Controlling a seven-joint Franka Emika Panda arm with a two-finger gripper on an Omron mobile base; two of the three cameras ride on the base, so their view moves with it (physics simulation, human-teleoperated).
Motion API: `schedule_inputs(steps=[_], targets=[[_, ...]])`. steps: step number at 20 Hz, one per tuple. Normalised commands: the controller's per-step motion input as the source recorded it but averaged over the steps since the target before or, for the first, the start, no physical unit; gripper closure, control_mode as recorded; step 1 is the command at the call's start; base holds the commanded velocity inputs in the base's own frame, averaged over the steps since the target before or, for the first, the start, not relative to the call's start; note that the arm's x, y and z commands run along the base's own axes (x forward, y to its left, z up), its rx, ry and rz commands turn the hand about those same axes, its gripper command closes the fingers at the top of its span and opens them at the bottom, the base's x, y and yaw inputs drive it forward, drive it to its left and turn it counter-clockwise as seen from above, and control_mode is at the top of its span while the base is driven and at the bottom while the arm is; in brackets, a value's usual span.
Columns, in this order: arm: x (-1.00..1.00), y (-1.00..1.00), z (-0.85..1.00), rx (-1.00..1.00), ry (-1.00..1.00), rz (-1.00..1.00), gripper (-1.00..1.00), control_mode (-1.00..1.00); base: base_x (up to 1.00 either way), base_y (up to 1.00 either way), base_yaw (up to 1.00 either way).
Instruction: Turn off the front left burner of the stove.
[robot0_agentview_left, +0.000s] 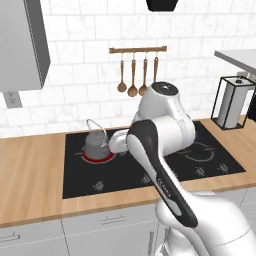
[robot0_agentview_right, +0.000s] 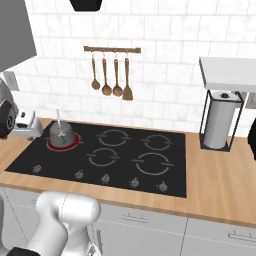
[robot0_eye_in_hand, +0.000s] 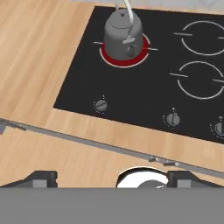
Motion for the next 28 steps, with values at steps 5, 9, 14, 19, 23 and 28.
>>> schedule_inputs(steps=[5, 9, 14, 19, 23, 28], targets=[[0.37, 0.49, -0.50, 0.34, 0.07, 0.00, -1.00, -1.00, 0.00, 0.00, 0.00], [0.19, 0.47, -0.36, 0.06, 0.11, 0.00, -1.00, -1.00, 0.00, 0.00, 0.00], [0.00, 0.32, -0.15, -0.09, 0.08, -0.07, -1.00, -1.00, 0.00, 0.00, 0.00], [0.03, 0.08, -0.33, -0.06, 0.21, -0.23, -1.00, -1.00, 0.00, 0.00, 0.00], [0.33, 0.00, -0.44, 0.02, 0.32, -0.37, -1.00, -1.00, 0.00, 0.00, 0.00], [0.39, 0.00, -0.47, 0.10, 0.31, -0.39, -1.00, -1.00, 0.00, 0.00, 0.00]])
